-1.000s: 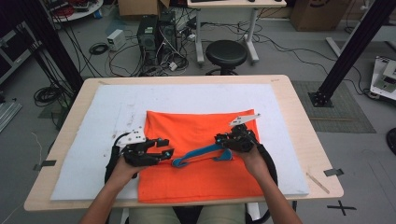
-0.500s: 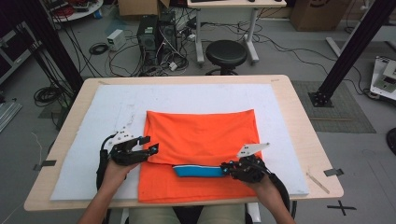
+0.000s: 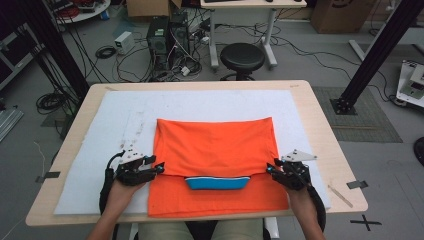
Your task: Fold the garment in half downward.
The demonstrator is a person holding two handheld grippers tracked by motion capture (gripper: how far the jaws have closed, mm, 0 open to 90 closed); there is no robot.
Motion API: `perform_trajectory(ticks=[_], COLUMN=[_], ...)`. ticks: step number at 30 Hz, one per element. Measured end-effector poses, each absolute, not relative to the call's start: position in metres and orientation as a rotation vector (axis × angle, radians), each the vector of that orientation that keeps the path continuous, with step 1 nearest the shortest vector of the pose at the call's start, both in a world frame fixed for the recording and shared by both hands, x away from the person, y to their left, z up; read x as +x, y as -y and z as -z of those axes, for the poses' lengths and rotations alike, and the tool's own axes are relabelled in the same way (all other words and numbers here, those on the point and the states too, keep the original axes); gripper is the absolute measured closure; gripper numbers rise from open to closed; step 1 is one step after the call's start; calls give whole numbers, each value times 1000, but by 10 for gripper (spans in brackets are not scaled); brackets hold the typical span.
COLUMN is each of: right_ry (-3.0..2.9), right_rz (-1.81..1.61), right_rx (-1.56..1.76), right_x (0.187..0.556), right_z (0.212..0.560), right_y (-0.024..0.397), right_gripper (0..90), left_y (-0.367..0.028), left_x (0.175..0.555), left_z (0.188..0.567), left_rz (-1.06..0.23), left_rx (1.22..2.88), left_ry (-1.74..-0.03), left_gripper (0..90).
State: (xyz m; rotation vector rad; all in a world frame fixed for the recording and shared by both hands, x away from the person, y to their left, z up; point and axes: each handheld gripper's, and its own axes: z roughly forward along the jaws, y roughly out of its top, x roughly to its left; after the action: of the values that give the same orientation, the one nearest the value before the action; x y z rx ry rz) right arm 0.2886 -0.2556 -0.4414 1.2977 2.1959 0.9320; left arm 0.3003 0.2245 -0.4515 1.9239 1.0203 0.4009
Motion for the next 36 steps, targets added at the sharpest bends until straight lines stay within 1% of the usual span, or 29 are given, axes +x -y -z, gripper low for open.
perform_trajectory(ticks=[3,6,8,11,13,14,15,16,17,19,20,21,22,24,25,27,29,31,33,36], right_ry=[-2209,-2210,-2201,-2204,-2204,-2210,-2220,-2232,-2238,-2241,-2243,-2240,-2229,-2219,-2218,-2227,-2249,-2258,-2269,-2271], right_rz=[-864,-843,-831,-812,-833,-848,-859,-866,-859,-845,-852,-860,-865,-875,-873,-879,-903,-912,-909,-919], right_rx=[1279,1281,1291,1284,1305,1314,1310,1288,1275,1252,1255,1257,1267,1283,1286,1287,1298,1291,1280,1277], right_x=[289,288,286,286,287,287,287,287,287,286,286,286,286,285,285,286,288,288,288,288], right_z=[446,446,445,445,446,446,446,447,446,446,446,446,446,447,447,447,447,448,447,447], right_y=[252,251,251,251,252,253,253,252,251,250,251,251,252,254,254,255,256,255,254,255], right_gripper=[629,630,632,636,657,682,744,777,788,789,784,752,697,648,641,651,713,797,825,840], left_y=[-220,-212,-211,-213,-213,-214,-215,-216,-217,-218,-218,-217,-215,-209,-207,-204,-203,-202,-204,-206], left_x=[298,296,296,297,296,296,295,295,294,292,291,289,288,286,285,284,282,282,283,281], left_z=[452,453,453,454,453,453,452,452,451,450,450,451,452,453,453,453,453,454,453,451], left_rz=[-419,-472,-490,-484,-502,-511,-508,-493,-480,-490,-498,-512,-533,-588,-610,-634,-650,-650,-643,-634], left_rx=[1968,2039,2046,2024,2018,2014,1995,1976,1949,1932,1934,1940,1957,2014,2028,2041,2052,2052,2040,2020], left_ry=[-1021,-997,-1000,-1029,-1042,-1043,-1056,-1068,-1089,-1116,-1119,-1127,-1125,-1109,-1095,-1078,-1064,-1057,-1067,-1047], left_gripper=[610,664,690,739,764,779,792,792,780,657,616,585,576,576,584,638,711,774,829,847])
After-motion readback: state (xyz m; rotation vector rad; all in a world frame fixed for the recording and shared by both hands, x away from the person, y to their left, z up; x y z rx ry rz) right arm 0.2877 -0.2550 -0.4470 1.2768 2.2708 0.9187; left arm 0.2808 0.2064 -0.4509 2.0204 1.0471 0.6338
